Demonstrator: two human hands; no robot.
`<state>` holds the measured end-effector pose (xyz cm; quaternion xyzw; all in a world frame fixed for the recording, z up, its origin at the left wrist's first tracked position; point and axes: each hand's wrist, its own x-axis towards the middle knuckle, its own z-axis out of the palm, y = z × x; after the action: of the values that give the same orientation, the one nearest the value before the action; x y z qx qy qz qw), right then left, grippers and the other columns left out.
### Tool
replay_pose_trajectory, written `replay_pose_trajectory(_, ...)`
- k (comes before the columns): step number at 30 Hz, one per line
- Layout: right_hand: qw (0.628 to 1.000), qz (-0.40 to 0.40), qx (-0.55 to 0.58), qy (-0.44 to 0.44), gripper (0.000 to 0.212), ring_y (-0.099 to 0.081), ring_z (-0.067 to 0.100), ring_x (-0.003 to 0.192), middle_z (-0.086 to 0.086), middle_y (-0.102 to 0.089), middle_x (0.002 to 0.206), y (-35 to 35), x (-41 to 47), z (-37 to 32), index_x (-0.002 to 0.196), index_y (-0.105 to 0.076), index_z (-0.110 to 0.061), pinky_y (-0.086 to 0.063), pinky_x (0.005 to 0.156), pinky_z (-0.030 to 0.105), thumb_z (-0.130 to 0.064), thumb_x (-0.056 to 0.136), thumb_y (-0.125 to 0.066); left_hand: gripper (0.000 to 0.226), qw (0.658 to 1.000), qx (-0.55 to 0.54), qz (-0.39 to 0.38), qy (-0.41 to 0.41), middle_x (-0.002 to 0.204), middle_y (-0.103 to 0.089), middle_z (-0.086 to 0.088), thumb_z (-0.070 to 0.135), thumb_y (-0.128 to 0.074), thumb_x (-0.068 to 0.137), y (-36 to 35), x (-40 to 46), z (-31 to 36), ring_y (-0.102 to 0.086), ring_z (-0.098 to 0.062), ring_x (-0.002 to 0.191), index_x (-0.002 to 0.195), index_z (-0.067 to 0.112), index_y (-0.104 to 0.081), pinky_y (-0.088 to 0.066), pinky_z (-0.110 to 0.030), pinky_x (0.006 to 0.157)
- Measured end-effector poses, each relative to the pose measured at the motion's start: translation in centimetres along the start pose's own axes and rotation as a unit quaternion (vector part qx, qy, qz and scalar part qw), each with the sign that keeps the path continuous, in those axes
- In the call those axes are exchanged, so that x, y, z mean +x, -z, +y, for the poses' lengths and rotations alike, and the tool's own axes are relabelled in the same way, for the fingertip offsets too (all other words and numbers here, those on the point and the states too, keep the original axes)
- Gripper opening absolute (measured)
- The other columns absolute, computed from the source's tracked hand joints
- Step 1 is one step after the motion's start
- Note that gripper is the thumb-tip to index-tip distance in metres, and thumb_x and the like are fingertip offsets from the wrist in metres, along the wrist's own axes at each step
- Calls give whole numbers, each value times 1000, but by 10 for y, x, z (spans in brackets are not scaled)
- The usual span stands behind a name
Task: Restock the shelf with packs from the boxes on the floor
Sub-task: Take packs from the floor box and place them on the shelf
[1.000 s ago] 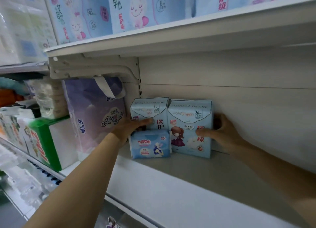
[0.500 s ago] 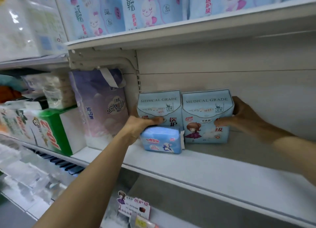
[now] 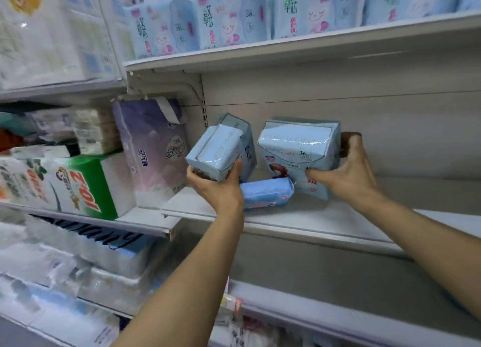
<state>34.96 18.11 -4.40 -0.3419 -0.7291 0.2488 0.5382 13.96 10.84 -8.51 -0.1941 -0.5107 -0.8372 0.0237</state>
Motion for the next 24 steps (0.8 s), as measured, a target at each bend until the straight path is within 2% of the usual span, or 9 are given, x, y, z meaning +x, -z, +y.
replay_pose_trajectory(3,999,25,-19,16,72,-45,23,111,-4,-47,109,6,-19,-1,106,-33,-27,-48,86,41,-24,57,-86,104,999,-8,32,-10,133,-41,-3,15,-95,55,-6,-19,2,-45,-22,127,139,11,-34,-40,-38,111)
replay_pose_trajectory(6,997,66,-30,19,73,-40,20,111,-4,-42,110,20,-29,-6,106,-33,-23,-43,86,34,-25,58,-87,103,999,-16,29,-25,133,-39,-6,7,-94,56,-8,-32,6,-45,-22,125,140,7,-34,-39,-38,111)
replay_pose_trajectory(9,994,110,-20,15,73,-44,24,112,-3,-44,112,33,-38,-6,106,-31,-23,-46,85,35,-24,59,-87,104,999,-23,23,-36,133,-39,-5,11,-94,57,-2,-40,6,-44,-21,127,141,6,-33,-35,-28,110)
replay_pose_trajectory(11,991,129,-2,21,73,-48,25,112,-1,-46,114,42,-44,-6,105,-29,-25,-48,84,33,-23,60,-87,104,998,-40,34,-27,136,-41,-6,15,-95,56,3,-38,7,-43,-19,130,140,7,-34,-33,-30,113)
replay_pose_trajectory(13,989,146,17,24,73,-51,19,110,1,-48,117,50,-49,-9,109,-31,-20,-50,82,27,-22,62,-87,104,996,-66,53,-10,136,-43,-2,20,-95,57,8,-32,15,-43,-16,129,140,9,-34,-33,-33,115)
replay_pose_trajectory(16,984,164,62,27,72,-54,4,102,-8,-51,112,60,-55,-20,113,-34,-16,-52,83,26,-21,64,-87,94,989,-119,84,26,131,-48,1,15,-92,63,21,-21,34,-49,-13,122,137,6,-35,-38,-27,110)
replay_pose_trajectory(18,981,164,100,26,70,-56,0,100,-12,-53,110,60,-57,-32,112,-35,-18,-53,82,25,-23,65,-86,88,984,-139,99,52,129,-55,0,24,-92,64,35,-17,50,-55,-12,117,131,10,-38,-46,-25,102)
replay_pose_trajectory(22,974,138,180,13,69,-61,3,95,2,-59,114,37,-68,-65,111,-41,-13,-53,78,20,-38,61,-82,70,973,-188,106,82,118,-61,4,31,-88,70,75,-8,79,-64,-7,102,123,21,-42,-57,-18,81)
replay_pose_trajectory(24,971,104,216,7,70,-63,0,90,1,-61,110,18,-76,-83,110,-45,-12,-53,74,19,-43,58,-80,68,970,-207,86,92,118,-65,4,38,-87,70,102,-5,90,-67,-10,102,122,21,-45,-59,-29,85)
